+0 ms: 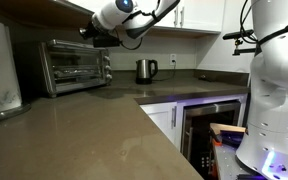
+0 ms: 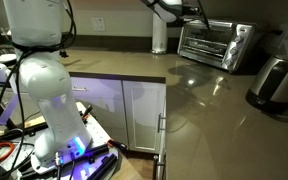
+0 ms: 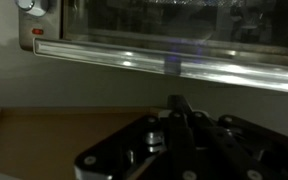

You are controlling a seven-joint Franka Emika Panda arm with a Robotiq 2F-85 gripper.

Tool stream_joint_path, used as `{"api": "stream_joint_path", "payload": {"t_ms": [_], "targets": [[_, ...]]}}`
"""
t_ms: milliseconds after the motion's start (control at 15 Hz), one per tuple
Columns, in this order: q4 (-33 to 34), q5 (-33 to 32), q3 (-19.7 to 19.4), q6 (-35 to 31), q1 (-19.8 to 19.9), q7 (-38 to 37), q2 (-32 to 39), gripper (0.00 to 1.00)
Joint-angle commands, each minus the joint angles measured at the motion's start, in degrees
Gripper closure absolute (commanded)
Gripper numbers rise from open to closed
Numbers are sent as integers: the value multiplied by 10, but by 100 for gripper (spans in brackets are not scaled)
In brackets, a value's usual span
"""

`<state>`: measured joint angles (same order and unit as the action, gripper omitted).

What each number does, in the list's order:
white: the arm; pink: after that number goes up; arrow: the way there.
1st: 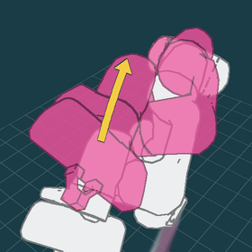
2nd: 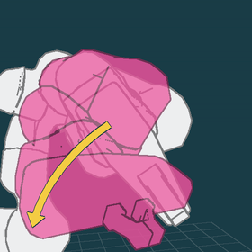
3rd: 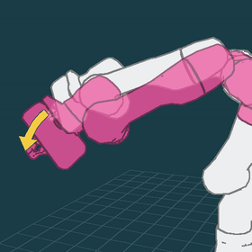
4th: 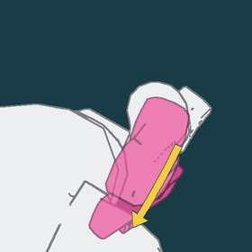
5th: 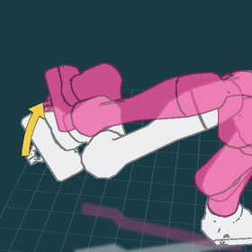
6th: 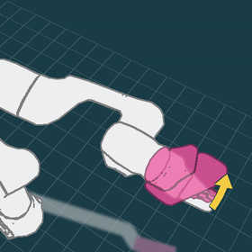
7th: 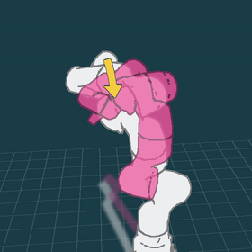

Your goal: Open the oven

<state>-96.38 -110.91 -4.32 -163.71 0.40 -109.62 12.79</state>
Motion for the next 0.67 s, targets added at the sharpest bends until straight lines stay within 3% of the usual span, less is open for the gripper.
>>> {"api": "stream_joint_path", "payload": {"t_ms": [0,600], "targets": [[45,-20,-3,-3,4,-6,20,100],[159,-47,-4,-55,33,-61,107,100]]}}
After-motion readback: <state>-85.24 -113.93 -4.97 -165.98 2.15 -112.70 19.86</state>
